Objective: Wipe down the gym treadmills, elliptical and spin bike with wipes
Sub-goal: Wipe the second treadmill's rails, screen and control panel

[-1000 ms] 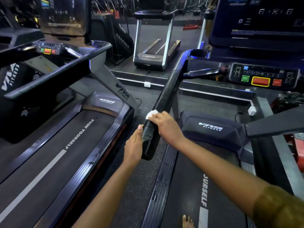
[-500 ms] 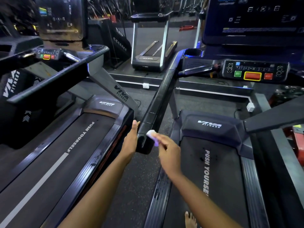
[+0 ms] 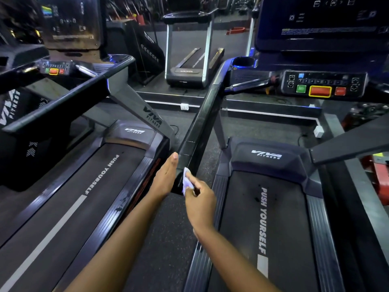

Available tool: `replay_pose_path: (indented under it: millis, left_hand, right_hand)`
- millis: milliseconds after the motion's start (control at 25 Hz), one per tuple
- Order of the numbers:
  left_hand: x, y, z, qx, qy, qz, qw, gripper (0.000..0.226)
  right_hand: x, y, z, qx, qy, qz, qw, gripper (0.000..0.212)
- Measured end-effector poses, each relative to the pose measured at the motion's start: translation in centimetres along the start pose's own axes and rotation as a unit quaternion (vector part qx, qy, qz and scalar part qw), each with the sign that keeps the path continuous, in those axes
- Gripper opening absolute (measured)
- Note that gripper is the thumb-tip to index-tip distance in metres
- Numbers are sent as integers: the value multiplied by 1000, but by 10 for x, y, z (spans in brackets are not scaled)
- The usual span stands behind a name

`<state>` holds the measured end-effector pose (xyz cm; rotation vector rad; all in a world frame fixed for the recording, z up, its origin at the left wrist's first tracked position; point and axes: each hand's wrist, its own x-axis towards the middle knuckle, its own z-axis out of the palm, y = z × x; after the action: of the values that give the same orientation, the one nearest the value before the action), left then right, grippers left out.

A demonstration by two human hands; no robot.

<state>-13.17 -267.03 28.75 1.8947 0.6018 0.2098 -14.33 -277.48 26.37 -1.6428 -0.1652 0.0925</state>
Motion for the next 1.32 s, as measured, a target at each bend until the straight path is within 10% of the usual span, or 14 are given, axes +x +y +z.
replay_pose_path:
  millis: [320, 520, 680, 1000, 1320]
  left_hand:
    - [36, 2, 10, 286, -28, 34, 957, 69]
    - [34, -2, 10, 304, 1, 40, 952, 68]
    - [34, -10, 12, 298, -5, 56, 953, 77]
    - [30, -4, 10, 298, 10, 50, 953, 67]
    - [36, -5, 11, 277, 4, 45, 960, 66]
  right_hand:
    - [144, -21, -26, -115, -18, -156, 981, 39]
    - [185, -14, -11, -357, -82, -414, 834, 37]
    - [150, 0, -25, -348, -179, -480, 785, 36]
    - [262, 2, -21, -286, -43, -309, 906, 41]
    - [147, 38, 0, -114, 40, -206, 971, 42]
